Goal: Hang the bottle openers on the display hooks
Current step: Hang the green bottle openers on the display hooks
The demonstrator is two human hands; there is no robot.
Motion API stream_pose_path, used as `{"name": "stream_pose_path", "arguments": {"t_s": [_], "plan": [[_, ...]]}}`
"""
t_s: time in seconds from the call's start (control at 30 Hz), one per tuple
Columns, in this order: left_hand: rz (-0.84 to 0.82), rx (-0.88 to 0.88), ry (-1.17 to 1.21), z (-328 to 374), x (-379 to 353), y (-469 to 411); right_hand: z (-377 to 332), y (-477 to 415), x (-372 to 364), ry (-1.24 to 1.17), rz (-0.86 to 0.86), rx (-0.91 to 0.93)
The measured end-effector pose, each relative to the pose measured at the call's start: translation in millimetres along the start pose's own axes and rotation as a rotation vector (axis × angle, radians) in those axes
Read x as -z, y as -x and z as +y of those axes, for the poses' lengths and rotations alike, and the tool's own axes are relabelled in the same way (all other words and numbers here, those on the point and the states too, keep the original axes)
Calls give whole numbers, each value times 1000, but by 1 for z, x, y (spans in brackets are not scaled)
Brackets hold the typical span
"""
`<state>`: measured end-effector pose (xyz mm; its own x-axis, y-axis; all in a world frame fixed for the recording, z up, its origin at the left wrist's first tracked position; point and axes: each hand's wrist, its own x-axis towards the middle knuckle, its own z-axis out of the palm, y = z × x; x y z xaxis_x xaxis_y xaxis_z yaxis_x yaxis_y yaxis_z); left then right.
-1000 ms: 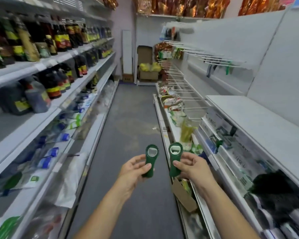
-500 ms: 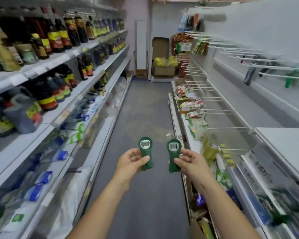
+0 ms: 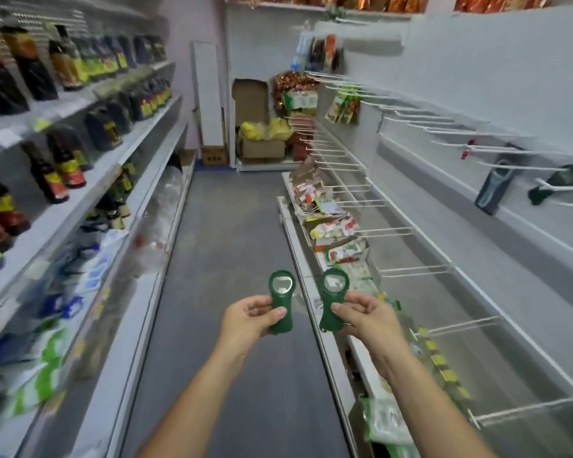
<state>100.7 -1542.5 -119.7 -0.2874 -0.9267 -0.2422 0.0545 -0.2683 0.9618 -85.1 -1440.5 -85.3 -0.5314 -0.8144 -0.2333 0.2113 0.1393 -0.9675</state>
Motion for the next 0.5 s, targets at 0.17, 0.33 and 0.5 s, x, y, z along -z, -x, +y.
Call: {"name": "stream_pose_path", "arguments": {"t_s": [0.17,0.33,0.5], "plan": [[-44,6,-29,19,-35,-118,-18,-106,-4,-3,9,43],[-128,-15,-107,44,-89,-229,-33,-220,13,-18,111,71],[-236,-28,-139,79,-140,-319,-55,-318,28,-51,179,64]]}}
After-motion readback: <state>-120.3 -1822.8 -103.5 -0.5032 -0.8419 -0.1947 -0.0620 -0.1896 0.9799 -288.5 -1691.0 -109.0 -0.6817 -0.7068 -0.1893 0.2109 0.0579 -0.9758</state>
